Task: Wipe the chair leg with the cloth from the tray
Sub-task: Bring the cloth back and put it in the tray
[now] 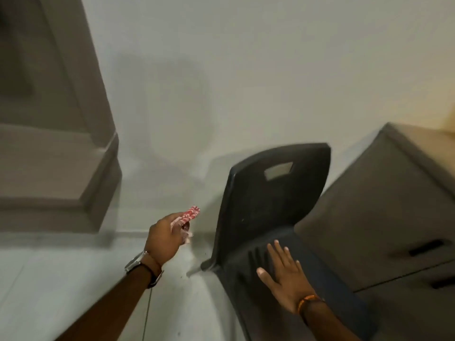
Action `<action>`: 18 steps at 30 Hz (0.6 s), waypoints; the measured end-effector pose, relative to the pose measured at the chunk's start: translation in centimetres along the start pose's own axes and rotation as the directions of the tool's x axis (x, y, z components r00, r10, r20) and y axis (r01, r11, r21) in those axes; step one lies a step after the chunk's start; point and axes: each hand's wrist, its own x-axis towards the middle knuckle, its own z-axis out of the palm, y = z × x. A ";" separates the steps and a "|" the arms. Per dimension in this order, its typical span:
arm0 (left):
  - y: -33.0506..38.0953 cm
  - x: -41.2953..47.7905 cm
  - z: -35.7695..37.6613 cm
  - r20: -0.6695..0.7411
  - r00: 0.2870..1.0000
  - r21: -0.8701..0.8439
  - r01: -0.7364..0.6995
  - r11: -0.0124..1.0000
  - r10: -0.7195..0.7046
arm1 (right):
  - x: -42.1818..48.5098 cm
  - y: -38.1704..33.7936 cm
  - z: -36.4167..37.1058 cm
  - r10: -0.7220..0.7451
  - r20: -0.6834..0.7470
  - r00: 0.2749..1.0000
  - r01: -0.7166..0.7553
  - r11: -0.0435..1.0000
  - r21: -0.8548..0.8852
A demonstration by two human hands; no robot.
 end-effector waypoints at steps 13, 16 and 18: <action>39.4 2.4 -8.4 0.140 0.697 0.383 -0.693 0.610 0.703 | -11.1 -3.4 -34.4 -0.063 -0.526 0.848 0.004 0.994 -0.112; 45.9 -0.1 -6.2 0.272 0.593 0.391 -0.788 0.476 0.758 | -15.4 -2.0 -39.3 -0.021 -0.592 0.806 -0.063 0.991 -0.121; 49.0 -1.8 -4.0 0.320 0.543 0.380 -0.824 0.420 0.776 | -18.2 -0.3 -41.4 0.017 -0.623 0.782 -0.114 0.987 -0.116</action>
